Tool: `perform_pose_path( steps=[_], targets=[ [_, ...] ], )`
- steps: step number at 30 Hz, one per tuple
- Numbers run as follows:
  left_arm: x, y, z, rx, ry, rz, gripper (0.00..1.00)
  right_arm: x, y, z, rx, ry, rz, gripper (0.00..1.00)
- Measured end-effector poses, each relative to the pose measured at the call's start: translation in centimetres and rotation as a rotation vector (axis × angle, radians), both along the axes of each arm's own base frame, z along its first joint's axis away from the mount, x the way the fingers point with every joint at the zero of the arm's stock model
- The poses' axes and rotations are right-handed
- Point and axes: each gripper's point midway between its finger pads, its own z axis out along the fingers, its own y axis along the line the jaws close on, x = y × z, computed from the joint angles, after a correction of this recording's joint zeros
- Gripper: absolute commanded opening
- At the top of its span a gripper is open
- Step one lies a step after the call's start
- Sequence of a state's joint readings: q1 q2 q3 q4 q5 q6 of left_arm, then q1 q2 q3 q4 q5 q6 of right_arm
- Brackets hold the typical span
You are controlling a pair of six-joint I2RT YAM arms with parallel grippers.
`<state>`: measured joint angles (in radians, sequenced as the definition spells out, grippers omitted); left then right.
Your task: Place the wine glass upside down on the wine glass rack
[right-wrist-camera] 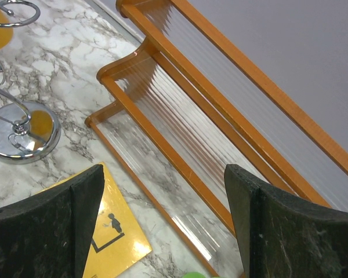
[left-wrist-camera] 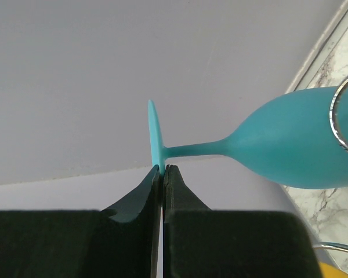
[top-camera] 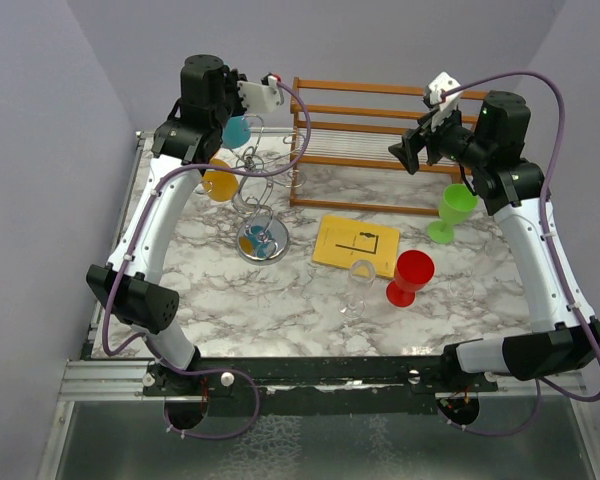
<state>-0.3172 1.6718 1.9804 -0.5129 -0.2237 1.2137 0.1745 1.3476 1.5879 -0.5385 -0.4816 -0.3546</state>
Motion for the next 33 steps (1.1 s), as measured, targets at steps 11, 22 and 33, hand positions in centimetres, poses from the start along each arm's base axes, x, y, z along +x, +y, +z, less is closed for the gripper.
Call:
perform_pose_path(
  steps=[11, 22, 33],
  targets=[
    [-0.9, -1.7, -2.5, 0.03, 0.103, -0.067, 0.0, 0.1, 0.0, -0.9, -0.011, 0.013, 0.002, 0.82],
    [-1.6, -2.7, -5.8, 0.032, 0.201, -0.085, 0.0, 0.1, 0.0, -1.1, -0.012, 0.018, 0.002, 0.82],
    [-2.8, -3.5, -6.3, -0.005, 0.24, -0.118, 0.0, 0.1, -0.1, -1.6, -0.014, 0.028, 0.0, 0.82]
  ],
)
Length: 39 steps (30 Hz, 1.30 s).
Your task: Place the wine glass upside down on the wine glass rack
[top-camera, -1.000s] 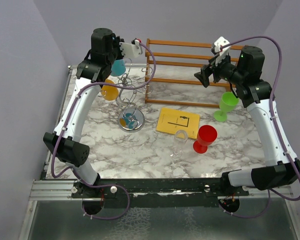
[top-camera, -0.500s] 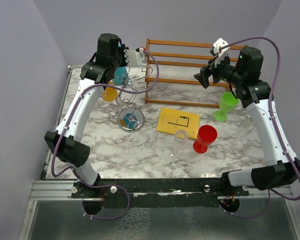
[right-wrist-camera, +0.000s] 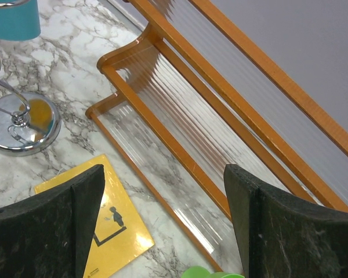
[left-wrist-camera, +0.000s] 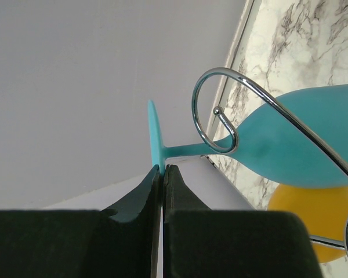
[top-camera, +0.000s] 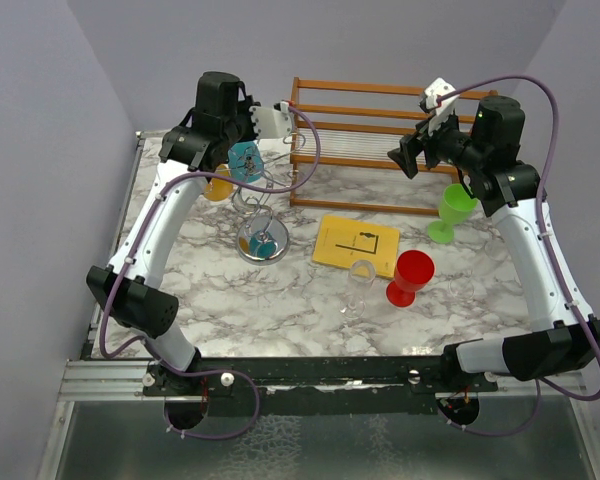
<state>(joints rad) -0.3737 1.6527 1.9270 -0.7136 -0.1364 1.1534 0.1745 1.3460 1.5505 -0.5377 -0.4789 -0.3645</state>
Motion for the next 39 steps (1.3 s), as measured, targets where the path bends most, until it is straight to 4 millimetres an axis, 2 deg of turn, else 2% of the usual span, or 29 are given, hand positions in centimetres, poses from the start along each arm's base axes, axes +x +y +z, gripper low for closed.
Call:
perform_pose_path(
  steps=[39],
  targets=[
    [-2.7, -1.8, -0.6, -0.06, 0.083, -0.121, 0.0, -0.3, -0.4, 0.0, -0.008, -0.016, -0.016, 0.83]
  ],
)
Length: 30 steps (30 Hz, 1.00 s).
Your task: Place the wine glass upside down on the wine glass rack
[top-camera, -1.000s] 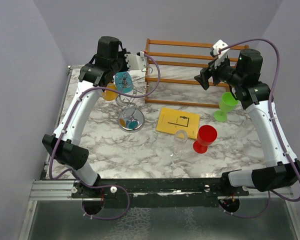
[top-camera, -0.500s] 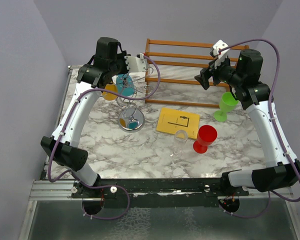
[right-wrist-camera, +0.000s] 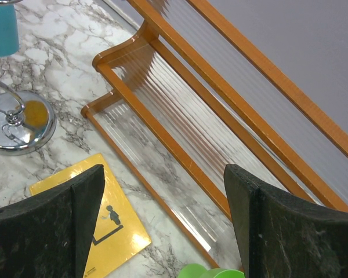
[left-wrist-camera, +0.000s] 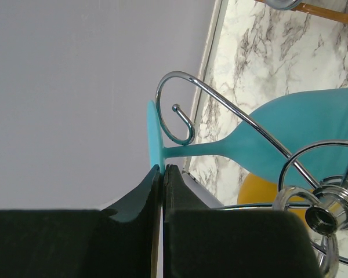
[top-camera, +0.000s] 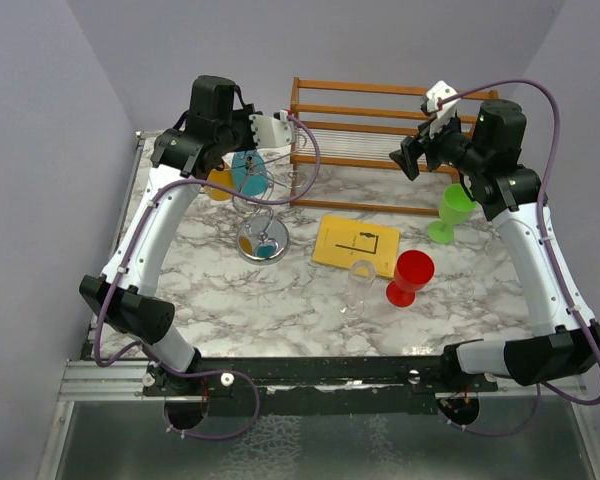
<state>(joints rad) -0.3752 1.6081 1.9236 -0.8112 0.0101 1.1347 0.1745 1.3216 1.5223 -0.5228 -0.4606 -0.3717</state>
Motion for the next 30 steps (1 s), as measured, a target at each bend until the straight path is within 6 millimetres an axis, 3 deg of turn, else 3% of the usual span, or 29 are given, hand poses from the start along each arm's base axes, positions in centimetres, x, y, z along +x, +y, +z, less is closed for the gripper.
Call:
perform_pose_path(
  steps=[30],
  targets=[
    [-1.6, -0.1, 0.8, 0.005, -0.013, -0.055, 0.0, 0.0, 0.0, -0.7, -0.003, 0.014, 0.0, 0.83]
  ],
)
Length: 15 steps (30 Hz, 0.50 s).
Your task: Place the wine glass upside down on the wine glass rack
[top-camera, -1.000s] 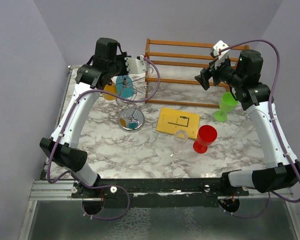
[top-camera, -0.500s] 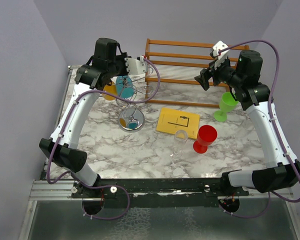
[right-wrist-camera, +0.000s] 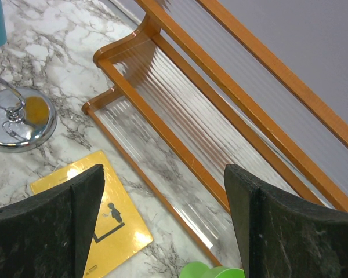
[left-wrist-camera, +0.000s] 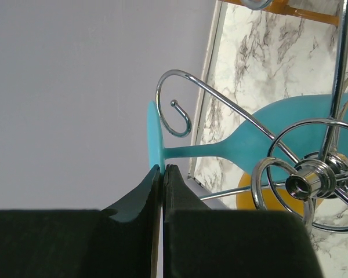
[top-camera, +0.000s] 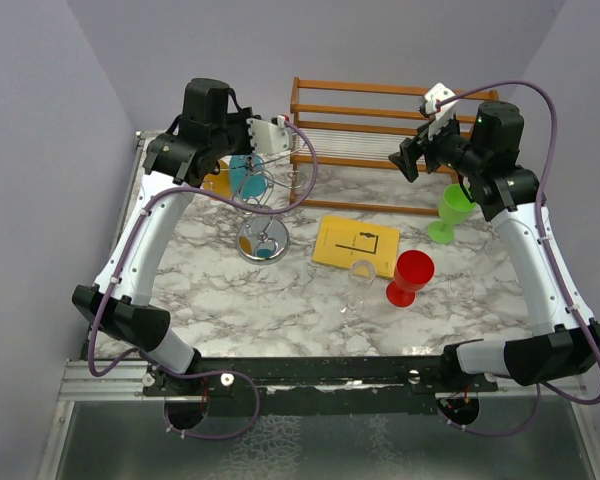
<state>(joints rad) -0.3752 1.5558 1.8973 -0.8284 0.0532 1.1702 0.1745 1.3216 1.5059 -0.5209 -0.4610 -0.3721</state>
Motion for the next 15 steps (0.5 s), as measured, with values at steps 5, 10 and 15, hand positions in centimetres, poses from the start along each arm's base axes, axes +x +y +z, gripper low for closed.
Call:
perform_pose_path(
  steps=[5, 10, 15],
  targets=[
    [0.0, -0.3, -0.2, 0.025, -0.005, -0.038, 0.0, 0.0, 0.0, -0.1, 0.0, 0.002, 0.0, 0.83],
    [0.0, -0.8, -0.1, 0.035, -0.015, -0.079, 0.0, 0.0, 0.0, -0.1, 0.0, 0.002, 0.0, 0.83],
    [0.0, -1.5, 0.2, 0.06, -0.039, -0.127, 0.0, 0.0, 0.0, -0.1, 0.0, 0.002, 0.0, 0.83]
  ],
)
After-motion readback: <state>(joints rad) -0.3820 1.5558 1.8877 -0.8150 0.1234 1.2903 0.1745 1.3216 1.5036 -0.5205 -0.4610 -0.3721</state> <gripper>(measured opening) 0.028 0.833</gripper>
